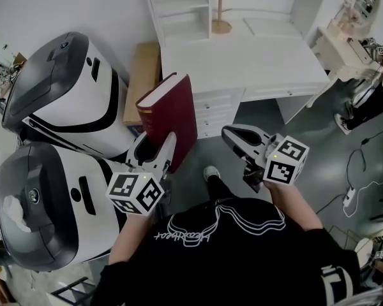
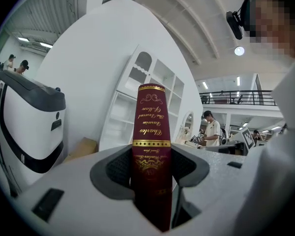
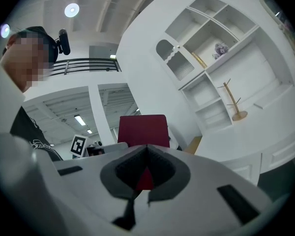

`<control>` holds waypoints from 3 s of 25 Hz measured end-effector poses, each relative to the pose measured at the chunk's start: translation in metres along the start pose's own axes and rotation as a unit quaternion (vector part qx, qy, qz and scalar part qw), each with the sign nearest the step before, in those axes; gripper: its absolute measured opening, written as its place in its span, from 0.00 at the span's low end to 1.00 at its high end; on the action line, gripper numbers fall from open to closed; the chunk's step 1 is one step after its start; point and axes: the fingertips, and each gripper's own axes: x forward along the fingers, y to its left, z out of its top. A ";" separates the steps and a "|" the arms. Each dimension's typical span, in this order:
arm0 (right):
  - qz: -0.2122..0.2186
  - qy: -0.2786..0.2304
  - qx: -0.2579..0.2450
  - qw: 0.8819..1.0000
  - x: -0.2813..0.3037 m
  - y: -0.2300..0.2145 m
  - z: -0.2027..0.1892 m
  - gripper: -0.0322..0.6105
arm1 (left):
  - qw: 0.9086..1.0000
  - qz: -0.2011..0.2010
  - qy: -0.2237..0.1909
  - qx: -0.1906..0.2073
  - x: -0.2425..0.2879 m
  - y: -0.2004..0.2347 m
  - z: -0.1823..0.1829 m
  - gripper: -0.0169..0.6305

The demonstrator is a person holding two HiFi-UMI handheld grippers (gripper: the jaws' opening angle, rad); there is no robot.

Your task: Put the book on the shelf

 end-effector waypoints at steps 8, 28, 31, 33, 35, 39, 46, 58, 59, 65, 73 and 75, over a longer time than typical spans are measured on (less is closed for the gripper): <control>0.005 0.017 0.017 1.000 0.055 -0.110 0.050 0.06 | 1.000 0.022 0.015 -0.011 0.120 0.050 0.021 0.35; -0.011 0.008 0.020 1.000 0.100 -0.242 0.113 0.06 | 0.995 0.099 -0.011 0.016 0.278 0.131 0.058 0.35; -0.015 0.009 0.023 1.000 0.105 -0.248 0.110 0.06 | 0.994 0.103 -0.009 0.021 0.288 0.141 0.056 0.35; -0.018 0.013 0.025 0.999 0.109 -0.251 0.107 0.06 | 0.994 0.106 -0.008 0.019 0.295 0.149 0.054 0.35; -0.022 0.018 0.029 0.999 0.115 -0.257 0.105 0.06 | 0.993 0.113 -0.005 0.022 0.303 0.159 0.050 0.35; -0.030 0.025 0.041 0.998 0.131 -0.278 0.103 0.06 | 0.991 0.128 -0.008 0.029 0.326 0.182 0.047 0.35; -0.045 0.048 0.069 0.995 0.164 -0.318 0.087 0.06 | 0.990 0.140 0.001 0.026 0.369 0.217 0.028 0.35; -0.033 0.096 0.089 0.991 0.205 -0.357 0.067 0.06 | 0.980 0.186 -0.051 0.052 0.416 0.259 0.017 0.35; -0.034 0.099 0.090 0.990 0.207 -0.359 0.066 0.06 | 0.979 0.187 -0.054 0.054 0.419 0.261 0.017 0.35; -0.041 0.107 0.095 0.989 0.211 -0.375 0.064 0.06 | 0.978 0.197 -0.059 0.048 0.436 0.275 0.011 0.35; -0.044 0.102 0.104 0.988 0.213 -0.387 0.064 0.06 | 0.975 0.208 -0.061 0.046 0.446 0.288 0.009 0.35; -0.045 0.099 0.105 0.989 0.213 -0.389 0.065 0.06 | 0.975 0.209 -0.061 0.045 0.448 0.290 0.009 0.35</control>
